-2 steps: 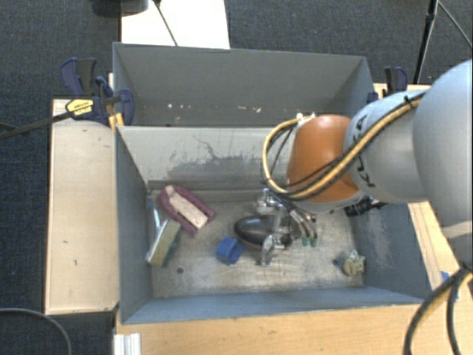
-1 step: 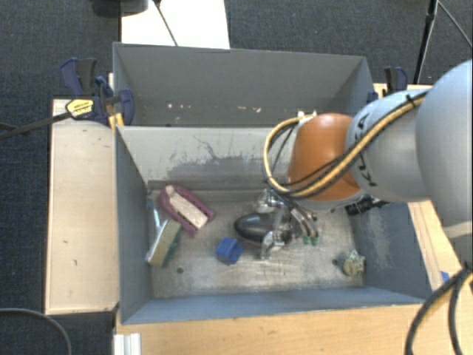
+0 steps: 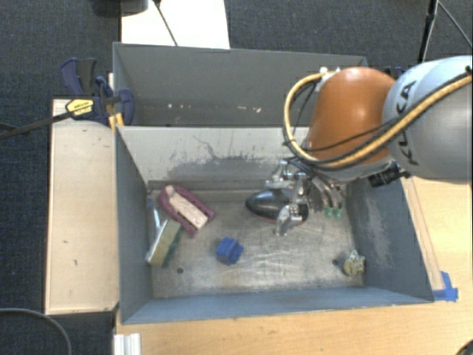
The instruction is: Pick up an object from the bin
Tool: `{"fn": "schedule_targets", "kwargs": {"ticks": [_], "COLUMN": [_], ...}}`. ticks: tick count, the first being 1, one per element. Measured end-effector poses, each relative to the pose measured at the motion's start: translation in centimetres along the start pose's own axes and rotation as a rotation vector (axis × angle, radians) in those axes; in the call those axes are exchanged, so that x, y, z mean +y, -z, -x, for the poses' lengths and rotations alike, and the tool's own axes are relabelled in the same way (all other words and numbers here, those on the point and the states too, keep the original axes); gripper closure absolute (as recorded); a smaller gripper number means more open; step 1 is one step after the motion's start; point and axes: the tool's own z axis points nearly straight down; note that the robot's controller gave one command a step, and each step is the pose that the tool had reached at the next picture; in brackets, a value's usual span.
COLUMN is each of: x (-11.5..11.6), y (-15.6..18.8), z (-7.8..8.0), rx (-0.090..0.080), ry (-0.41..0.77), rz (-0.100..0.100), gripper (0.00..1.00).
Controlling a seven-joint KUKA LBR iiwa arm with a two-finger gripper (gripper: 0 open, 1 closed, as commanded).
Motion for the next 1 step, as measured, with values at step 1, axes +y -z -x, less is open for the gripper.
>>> {"fn": "schedule_targets", "kwargs": {"ticks": [1], "x": [1.23], "y": [11.88], "z": [1.06], "rx": [0.000], "ry": [0.426], "rz": [0.000], "gripper": [1.00]}}
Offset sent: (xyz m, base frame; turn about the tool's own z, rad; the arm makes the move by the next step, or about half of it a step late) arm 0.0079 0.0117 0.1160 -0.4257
